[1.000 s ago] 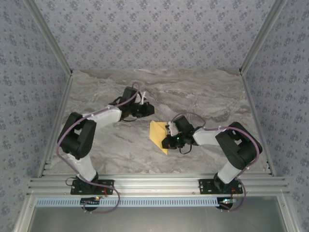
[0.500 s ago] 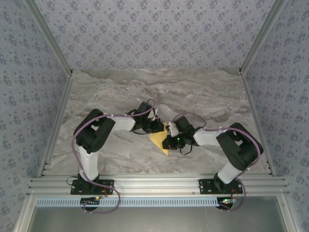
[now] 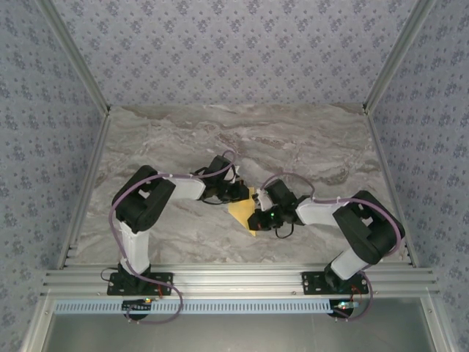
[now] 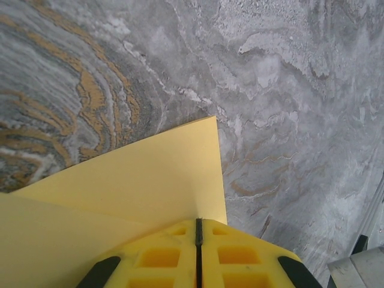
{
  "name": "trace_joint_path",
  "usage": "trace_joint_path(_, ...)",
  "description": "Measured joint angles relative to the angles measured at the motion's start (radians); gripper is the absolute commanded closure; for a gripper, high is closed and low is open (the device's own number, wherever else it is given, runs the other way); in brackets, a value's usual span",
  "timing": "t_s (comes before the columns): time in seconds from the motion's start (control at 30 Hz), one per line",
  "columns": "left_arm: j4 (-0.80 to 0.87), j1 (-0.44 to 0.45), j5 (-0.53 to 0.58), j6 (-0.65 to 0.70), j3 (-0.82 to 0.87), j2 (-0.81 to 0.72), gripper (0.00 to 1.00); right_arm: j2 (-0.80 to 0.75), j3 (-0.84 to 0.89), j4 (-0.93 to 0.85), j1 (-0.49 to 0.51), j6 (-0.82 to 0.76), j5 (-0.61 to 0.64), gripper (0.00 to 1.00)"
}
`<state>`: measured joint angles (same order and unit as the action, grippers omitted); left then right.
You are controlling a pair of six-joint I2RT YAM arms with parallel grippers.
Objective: Fold a paper plane with a square sheet of paper (fold left side to right side)
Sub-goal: Fourth fold the wing at the center of the table.
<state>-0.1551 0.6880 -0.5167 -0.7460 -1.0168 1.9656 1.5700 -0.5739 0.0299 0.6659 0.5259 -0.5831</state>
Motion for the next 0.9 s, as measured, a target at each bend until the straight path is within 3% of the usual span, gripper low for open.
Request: trace_joint_path(0.9, -0.014, -0.007, -0.016, 0.0, 0.006, 0.002, 0.93, -0.052, 0.013, -0.091, 0.009, -0.046, 0.022, 1.0)
